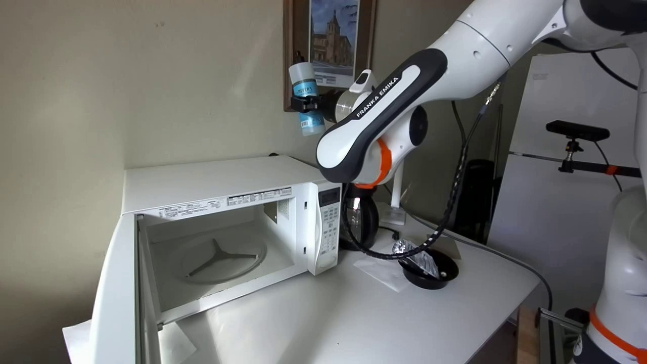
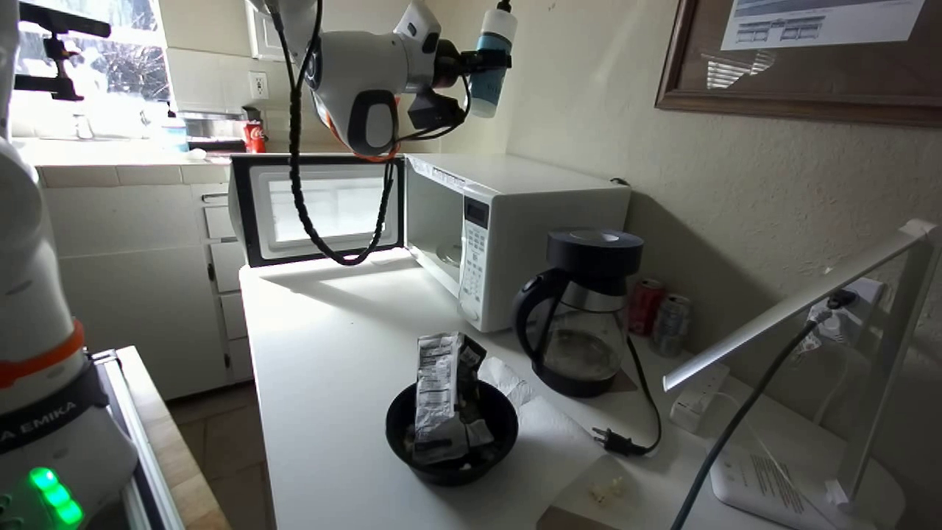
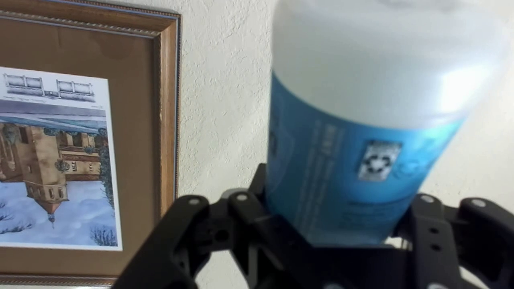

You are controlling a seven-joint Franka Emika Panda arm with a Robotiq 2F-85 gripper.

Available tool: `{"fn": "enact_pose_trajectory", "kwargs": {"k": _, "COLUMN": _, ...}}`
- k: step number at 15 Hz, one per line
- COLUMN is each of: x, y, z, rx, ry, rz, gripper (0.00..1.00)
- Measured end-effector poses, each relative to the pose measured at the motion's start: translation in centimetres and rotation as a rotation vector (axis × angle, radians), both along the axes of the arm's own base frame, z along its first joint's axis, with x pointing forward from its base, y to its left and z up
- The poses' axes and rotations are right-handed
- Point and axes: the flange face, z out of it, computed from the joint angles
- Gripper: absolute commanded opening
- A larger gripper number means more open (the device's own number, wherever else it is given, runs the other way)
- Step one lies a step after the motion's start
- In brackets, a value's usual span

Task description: Put the bottle on top of the microwave

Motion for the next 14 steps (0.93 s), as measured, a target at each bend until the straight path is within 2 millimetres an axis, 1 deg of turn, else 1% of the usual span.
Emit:
{"fn": "enact_pose_trajectory", "kwargs": {"k": 2, "x": 0.0, "y": 0.0, "z": 0.0, "rx": 0.0, "ry": 0.0, "rz": 0.0, "gripper": 0.58}}
{"fn": "enact_pose_trajectory", "kwargs": {"k": 3, "x": 0.0, "y": 0.0, "z": 0.0, "rx": 0.0, "ry": 0.0, "rz": 0.0, "gripper": 0.33}}
{"fn": "enact_pose_trajectory", "kwargs": {"k": 9, "x": 0.1, "y": 0.1, "z": -0.3, "rx": -0.005, "ry": 0.005, "rz": 0.004, "gripper": 0.33}}
{"fn": "enact_pose_trajectory", "kwargs": {"k": 14, "x": 0.5, "y": 1.4, "z": -0.3, "rx": -0.005, "ry": 0.001, "rz": 0.028, "gripper": 0.33}}
